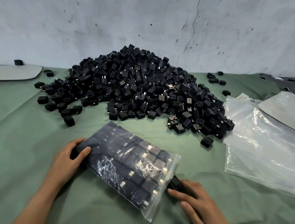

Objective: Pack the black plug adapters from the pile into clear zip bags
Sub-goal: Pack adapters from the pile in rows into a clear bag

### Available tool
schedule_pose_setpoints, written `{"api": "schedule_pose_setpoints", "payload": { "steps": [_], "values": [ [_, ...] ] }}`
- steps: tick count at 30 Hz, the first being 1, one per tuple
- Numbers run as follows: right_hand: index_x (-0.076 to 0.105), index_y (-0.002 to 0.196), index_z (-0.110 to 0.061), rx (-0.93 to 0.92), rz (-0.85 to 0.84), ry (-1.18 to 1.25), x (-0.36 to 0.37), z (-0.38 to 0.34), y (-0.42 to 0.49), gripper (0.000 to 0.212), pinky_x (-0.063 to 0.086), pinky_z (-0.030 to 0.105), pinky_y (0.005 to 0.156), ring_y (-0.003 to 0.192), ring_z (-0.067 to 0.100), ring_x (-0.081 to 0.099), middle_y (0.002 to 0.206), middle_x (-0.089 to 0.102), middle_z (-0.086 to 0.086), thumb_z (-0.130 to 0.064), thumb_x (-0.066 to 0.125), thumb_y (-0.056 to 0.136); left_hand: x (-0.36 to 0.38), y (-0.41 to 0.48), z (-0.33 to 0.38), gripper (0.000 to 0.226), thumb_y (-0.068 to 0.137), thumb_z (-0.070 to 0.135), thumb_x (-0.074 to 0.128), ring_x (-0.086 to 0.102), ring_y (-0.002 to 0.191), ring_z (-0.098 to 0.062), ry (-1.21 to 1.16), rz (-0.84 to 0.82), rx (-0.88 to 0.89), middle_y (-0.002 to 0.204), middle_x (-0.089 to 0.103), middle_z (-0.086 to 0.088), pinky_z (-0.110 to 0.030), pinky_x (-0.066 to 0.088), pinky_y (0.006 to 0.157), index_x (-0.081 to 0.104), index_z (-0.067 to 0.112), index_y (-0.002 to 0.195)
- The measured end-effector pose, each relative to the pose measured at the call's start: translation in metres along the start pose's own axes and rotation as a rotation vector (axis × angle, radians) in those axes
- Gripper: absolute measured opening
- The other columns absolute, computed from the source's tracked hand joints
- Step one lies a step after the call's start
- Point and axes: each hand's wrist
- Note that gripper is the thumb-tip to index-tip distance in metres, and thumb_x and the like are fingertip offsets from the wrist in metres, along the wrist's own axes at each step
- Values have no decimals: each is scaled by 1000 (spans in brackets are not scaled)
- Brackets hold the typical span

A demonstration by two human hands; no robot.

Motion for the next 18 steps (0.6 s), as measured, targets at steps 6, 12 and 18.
{"api": "schedule_pose_setpoints", "payload": {
  "steps": [6,12,18],
  "values": [
    [56,131,-35,-40,47,23,12,-8,14,39,42,25,97,122,10,47,136,52,-2,-43,31,101,1,0,0,24,91,25,65,57,98,-10,14,10,-12,107,63,13,-26,39,84,58,35,111],
    [62,125,-30,-64,116,4,12,-7,12,39,48,29,89,112,15,55,131,56,-4,-40,33,101,1,0,0,23,90,25,65,57,100,-10,-7,3,-17,106,63,16,-26,39,86,58,36,109],
    [62,125,-29,-25,180,19,16,-7,10,38,45,31,94,118,17,53,134,54,2,-40,35,101,0,1,0,23,90,25,65,57,101,-11,-4,-4,-14,108,62,15,-25,40,88,57,38,108]
  ]
}}
Point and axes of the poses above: each hand's wrist, its own y-axis towards the middle knuckle, its own x-axis out of the palm, z = x × y
